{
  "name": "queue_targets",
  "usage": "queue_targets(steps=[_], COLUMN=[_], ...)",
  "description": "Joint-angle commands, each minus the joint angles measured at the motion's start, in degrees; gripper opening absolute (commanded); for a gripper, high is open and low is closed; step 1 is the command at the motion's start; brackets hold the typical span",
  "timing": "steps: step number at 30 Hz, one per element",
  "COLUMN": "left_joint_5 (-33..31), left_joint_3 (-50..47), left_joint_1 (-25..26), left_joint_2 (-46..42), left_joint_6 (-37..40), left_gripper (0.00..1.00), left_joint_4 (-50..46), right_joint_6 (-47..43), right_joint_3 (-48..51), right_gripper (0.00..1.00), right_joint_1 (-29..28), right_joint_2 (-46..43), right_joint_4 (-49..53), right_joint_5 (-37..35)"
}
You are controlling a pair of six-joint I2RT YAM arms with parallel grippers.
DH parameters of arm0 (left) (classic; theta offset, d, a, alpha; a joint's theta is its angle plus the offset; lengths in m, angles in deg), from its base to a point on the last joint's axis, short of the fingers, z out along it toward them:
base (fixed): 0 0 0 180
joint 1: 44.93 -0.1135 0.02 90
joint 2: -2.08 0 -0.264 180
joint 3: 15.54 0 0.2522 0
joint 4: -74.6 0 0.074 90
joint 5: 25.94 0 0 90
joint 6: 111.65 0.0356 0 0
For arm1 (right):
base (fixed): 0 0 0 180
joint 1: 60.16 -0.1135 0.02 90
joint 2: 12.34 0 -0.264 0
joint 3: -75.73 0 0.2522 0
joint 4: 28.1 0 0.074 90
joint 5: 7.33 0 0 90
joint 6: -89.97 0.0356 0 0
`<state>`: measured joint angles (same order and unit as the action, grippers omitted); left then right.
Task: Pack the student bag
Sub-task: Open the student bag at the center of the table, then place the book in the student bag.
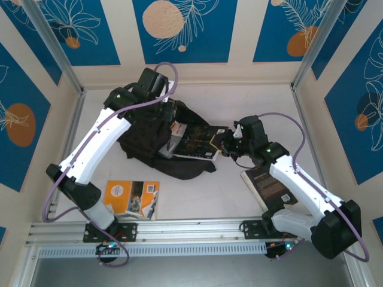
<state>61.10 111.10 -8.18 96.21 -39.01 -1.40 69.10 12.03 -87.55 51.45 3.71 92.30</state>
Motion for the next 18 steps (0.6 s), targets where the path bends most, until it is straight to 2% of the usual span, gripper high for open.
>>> queue_targets(steps=[1, 13, 18], left_joint_5=[0.2, 5.26, 6.89], left_joint_3=[4.44, 7.24, 7.39], left_joint_1=[-0.5, -0.52, -0.5], left_joint_2=[-1.29, 0.61, 0.96], left_joint_6=[2.43, 0.73, -0.57], left_gripper=[0.0, 0.0, 0.0], left_joint_4=[3.41, 5.09, 6.34], right_joint_6=[4.13, 7.24, 8.43], right_joint_3=[-1.37, -7.46, -8.83], right_gripper=[0.0, 0.0, 0.0], right_joint_1=[-0.62, -3.35, -4.42], right_joint_2=[0.64, 8.09, 12.0], right_joint_4=[-10.2, -16.24, -20.71], right_joint_5=[3.04, 3.32, 0.3])
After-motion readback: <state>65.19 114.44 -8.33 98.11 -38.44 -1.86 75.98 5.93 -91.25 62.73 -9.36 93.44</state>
